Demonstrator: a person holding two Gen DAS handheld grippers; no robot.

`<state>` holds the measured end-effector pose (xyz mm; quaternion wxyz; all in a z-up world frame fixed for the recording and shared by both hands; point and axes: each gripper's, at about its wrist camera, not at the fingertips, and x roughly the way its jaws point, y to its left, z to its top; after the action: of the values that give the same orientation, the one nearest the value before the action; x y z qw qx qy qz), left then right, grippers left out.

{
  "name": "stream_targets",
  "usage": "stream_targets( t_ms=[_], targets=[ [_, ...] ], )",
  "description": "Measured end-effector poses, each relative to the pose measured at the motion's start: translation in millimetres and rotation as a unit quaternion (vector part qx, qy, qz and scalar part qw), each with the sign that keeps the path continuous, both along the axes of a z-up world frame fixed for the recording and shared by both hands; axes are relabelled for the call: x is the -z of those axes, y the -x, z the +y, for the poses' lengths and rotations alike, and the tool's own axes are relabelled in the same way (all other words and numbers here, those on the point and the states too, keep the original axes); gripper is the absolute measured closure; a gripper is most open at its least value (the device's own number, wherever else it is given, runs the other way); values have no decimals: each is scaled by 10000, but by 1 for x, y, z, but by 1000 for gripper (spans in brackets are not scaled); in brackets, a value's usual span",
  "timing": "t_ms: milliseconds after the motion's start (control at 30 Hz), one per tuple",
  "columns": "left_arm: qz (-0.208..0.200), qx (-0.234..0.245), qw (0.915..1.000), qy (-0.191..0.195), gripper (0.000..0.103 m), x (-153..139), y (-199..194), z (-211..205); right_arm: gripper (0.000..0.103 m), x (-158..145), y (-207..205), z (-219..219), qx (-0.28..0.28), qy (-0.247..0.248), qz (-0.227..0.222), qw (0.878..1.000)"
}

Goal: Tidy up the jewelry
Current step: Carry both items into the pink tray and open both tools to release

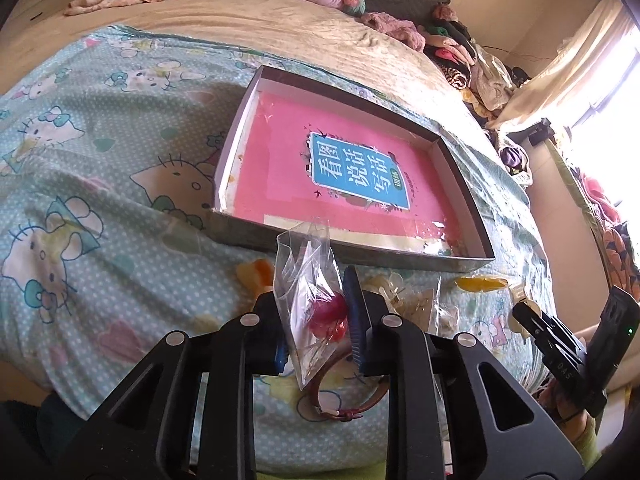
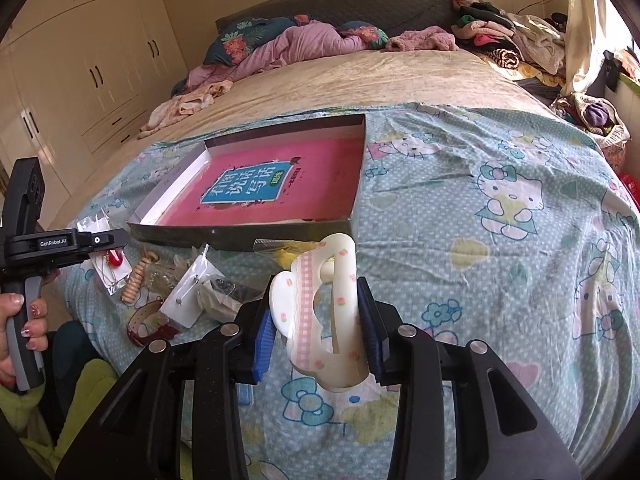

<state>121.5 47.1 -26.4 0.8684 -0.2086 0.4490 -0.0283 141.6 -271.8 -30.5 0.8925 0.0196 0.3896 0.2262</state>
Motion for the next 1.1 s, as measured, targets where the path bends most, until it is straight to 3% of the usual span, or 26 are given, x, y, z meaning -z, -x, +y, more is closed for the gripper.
stream_targets(
  t_ms=[633,900,1100],
  targets=[
    [-35,48,9991,-416,87,-9,-71,22,68,-34,-60,22,-57,-80,-497,9987],
    [76,240,9988,-417,87,2,-97,19,68,-32,-91,52,-350,-72,-456,9983],
    [129,320,9984,-455,87,10,-112,17,68,-15,-123,69,-447,116,-115,9989]
  ],
)
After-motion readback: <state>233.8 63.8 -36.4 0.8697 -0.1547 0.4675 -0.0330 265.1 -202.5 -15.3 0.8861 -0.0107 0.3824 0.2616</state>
